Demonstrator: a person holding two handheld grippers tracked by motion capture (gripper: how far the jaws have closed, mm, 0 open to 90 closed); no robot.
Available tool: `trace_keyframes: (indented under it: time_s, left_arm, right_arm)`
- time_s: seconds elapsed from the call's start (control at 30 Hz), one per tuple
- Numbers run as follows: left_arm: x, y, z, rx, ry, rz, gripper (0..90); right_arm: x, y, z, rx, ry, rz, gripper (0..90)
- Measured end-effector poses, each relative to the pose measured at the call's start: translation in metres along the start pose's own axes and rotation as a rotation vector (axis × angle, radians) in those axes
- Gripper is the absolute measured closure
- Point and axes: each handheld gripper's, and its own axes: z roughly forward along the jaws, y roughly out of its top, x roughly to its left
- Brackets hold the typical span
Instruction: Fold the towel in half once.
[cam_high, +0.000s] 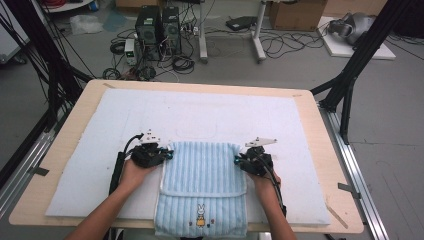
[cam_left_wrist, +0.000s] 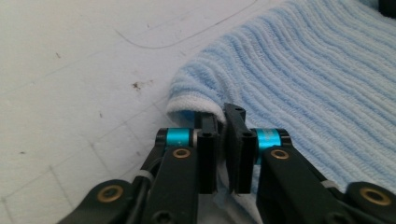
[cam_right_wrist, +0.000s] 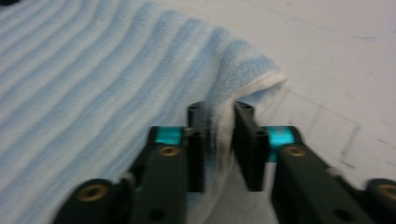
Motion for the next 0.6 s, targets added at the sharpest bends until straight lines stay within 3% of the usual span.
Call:
trace_keyframes:
  time_s: [0.13, 0.43, 0.53, 0.6]
  left_arm:
    - [0.007, 0.004, 0.002, -0.001, -0.004, -0.033, 85.3]
    - [0.027, 0.024, 0.01, -0.047, -0.003, -0.092, 85.3]
    - [0.033, 0.03, 0.012, -0.053, 0.003, -0.09, 85.3]
    - [0.037, 0.031, 0.012, -0.101, 0.013, -0.088, 85.3]
  right_arm:
    - [0.0, 0.003, 0.001, 0.013, 0.006, -0.025, 85.4]
    - [-0.015, 0.018, 0.008, -0.047, -0.018, 0.006, 85.4]
    - [-0.019, 0.026, 0.012, -0.057, -0.028, 0.0, 85.4]
    - [-0.021, 0.031, 0.016, -0.067, -0.041, -0.005, 85.4]
